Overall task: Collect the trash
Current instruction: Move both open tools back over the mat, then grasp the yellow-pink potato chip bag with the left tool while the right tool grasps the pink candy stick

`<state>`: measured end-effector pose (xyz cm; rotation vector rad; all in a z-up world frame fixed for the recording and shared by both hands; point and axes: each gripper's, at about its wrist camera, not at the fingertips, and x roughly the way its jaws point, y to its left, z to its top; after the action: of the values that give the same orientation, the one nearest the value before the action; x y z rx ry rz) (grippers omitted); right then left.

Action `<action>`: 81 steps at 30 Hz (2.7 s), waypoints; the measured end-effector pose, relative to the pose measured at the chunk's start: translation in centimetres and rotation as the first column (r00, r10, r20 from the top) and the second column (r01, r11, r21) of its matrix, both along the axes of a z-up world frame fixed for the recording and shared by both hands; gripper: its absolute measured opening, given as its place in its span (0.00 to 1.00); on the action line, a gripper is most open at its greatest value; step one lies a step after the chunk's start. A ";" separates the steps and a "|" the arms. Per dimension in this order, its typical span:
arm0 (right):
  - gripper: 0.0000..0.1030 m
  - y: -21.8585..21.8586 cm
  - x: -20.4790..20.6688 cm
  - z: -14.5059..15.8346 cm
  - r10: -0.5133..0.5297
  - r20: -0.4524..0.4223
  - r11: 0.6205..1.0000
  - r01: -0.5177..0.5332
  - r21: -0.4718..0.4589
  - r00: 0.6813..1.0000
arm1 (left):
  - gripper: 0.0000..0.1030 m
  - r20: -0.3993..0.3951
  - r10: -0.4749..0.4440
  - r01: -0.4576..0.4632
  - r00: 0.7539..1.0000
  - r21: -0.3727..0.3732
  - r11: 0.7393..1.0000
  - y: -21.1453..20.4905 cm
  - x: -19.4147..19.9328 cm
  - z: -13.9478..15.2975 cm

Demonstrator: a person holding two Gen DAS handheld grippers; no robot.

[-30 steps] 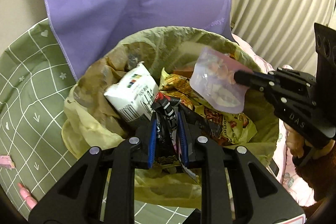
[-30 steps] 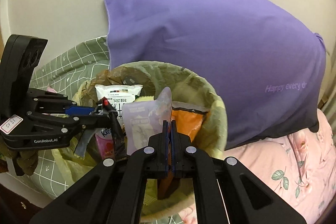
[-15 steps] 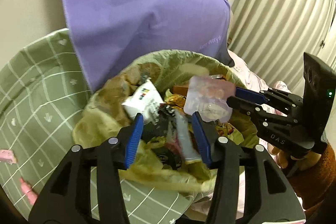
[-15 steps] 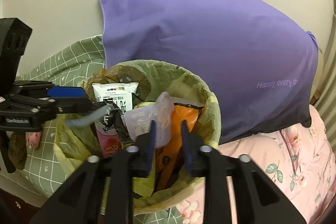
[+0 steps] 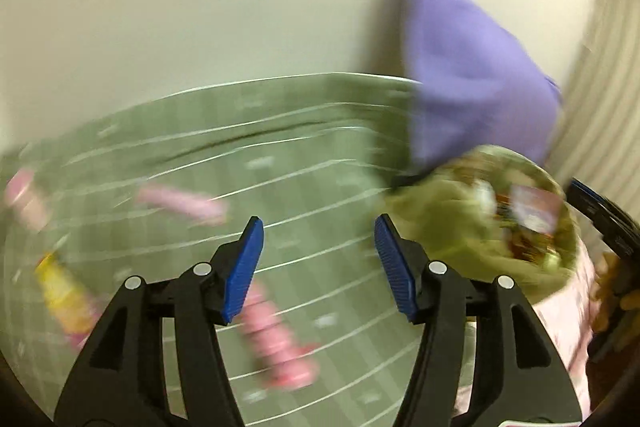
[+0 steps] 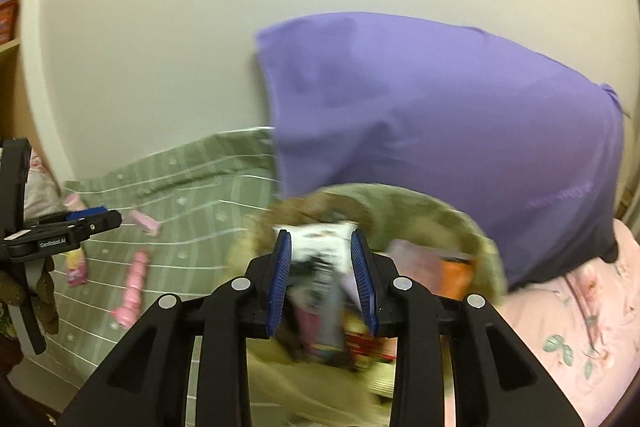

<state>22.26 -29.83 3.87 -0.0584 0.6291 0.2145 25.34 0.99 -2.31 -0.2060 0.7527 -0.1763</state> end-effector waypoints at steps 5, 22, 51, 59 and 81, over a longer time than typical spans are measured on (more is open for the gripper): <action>0.29 5.0 1.4 -1.2 0.121 -0.027 0.992 -0.120 0.046 0.992 | 0.53 -0.085 0.241 -0.245 0.967 -0.047 0.968 9.5 -2.5 -2.8; 0.29 27.7 11.7 -12.0 0.596 -0.213 0.788 -0.615 -0.035 0.775 | 0.54 -0.190 0.446 -0.455 0.874 -0.001 0.891 21.3 -7.2 -7.3; 0.11 21.3 9.6 -10.6 0.446 -0.242 0.895 -0.432 0.114 0.862 | 0.54 -0.237 0.406 -0.412 0.883 0.027 0.911 21.6 -1.2 -10.2; 0.11 18.4 5.3 -10.7 0.379 -0.244 0.925 -0.356 0.135 0.893 | 0.54 -0.282 0.424 -0.447 0.861 -0.019 0.894 19.8 -3.7 -11.0; 0.11 10.8 -2.4 -6.5 0.244 -0.150 0.957 -0.213 0.198 0.958 | 0.07 -0.081 0.320 -0.312 0.944 0.101 0.945 12.6 -5.4 -4.4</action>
<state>19.84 -19.02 -2.61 0.0629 0.7740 0.5050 19.98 13.63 -6.69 -0.2508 0.8108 0.1736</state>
